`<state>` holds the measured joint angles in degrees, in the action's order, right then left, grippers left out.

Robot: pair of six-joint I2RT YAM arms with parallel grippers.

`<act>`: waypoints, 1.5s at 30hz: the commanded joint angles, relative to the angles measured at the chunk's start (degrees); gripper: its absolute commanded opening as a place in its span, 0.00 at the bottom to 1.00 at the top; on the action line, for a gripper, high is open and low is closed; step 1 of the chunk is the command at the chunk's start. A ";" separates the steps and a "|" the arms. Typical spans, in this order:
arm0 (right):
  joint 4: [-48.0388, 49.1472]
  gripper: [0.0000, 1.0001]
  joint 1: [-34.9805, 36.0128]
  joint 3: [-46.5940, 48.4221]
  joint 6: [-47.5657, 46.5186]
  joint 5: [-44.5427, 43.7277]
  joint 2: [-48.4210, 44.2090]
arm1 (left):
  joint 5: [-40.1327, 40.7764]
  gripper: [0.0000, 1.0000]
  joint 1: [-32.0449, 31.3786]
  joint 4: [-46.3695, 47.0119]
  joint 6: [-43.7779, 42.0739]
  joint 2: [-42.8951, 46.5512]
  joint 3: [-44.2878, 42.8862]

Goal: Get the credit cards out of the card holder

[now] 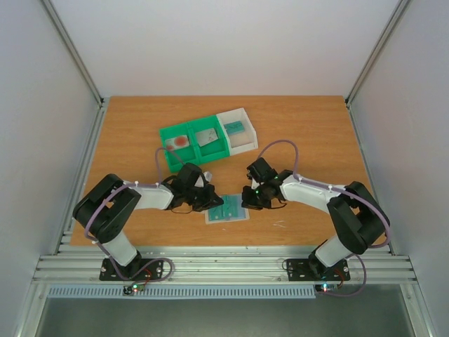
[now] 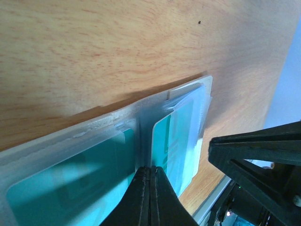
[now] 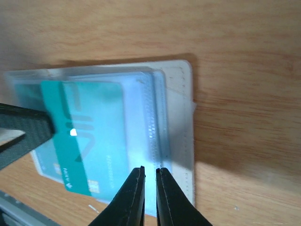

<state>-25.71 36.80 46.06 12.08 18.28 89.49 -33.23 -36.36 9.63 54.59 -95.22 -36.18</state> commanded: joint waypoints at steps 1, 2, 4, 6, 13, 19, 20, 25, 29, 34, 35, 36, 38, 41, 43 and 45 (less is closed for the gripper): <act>-0.42 0.09 0.02 2.45 0.79 1.36 -1.92 | -0.79 0.00 0.16 0.77 -1.33 0.89 0.42; 0.25 0.09 0.03 2.41 1.03 1.81 -1.88 | -0.86 0.00 0.15 0.86 -1.33 0.79 0.35; 1.79 0.09 0.02 2.14 1.42 2.43 -1.59 | -0.87 0.02 0.15 0.97 -1.16 0.59 0.29; 2.90 0.09 0.03 2.31 1.45 3.14 -0.52 | -0.75 0.05 0.15 0.92 -1.07 0.56 0.30; 6.48 0.08 0.06 2.52 2.38 7.02 4.61 | -0.22 0.12 0.19 0.74 -1.06 0.18 0.63; 5.16 0.07 0.01 1.67 2.47 4.63 8.06 | 0.71 0.22 0.17 0.18 -1.24 0.07 1.01; 5.26 0.06 0.03 1.28 2.62 4.52 8.25 | 0.77 0.23 0.15 0.26 -1.24 0.11 1.09; 6.20 0.06 0.02 -0.01 3.30 4.47 8.33 | 0.34 0.26 -0.02 2.40 -0.68 -0.95 1.57; 6.06 0.06 0.03 -0.33 3.38 3.96 7.79 | -1.01 0.19 -0.16 6.50 1.27 -2.22 2.68; 6.75 0.07 -0.04 -1.09 3.54 4.11 7.12 | -1.29 0.00 -0.11 6.27 1.05 -1.20 2.68; 6.62 0.07 -0.01 -1.02 3.30 4.27 7.10 | -1.34 0.01 -0.12 5.86 0.56 -0.88 2.48; 6.38 0.07 -0.02 -0.96 3.12 4.30 7.02 | -1.43 0.01 -0.12 5.56 0.27 -0.59 2.30; 6.21 0.07 0.03 -0.85 2.49 4.30 6.59 | -1.66 0.00 -0.09 4.83 -0.33 0.21 2.11; 5.27 0.08 -0.02 0.05 1.11 3.95 5.29 | -0.28 0.00 -0.05 0.71 -1.57 2.12 1.60; 4.78 0.10 -0.03 0.62 -0.01 3.89 3.74 | 0.71 0.00 0.02 -2.34 -2.65 3.53 0.89; 4.54 0.11 -0.05 0.64 -0.44 3.60 1.88 | 2.09 0.00 0.25 -5.97 -4.56 4.76 0.00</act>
<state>-18.17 36.82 46.74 13.87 24.51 94.70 -34.22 -36.34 11.09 54.04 -93.32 -34.44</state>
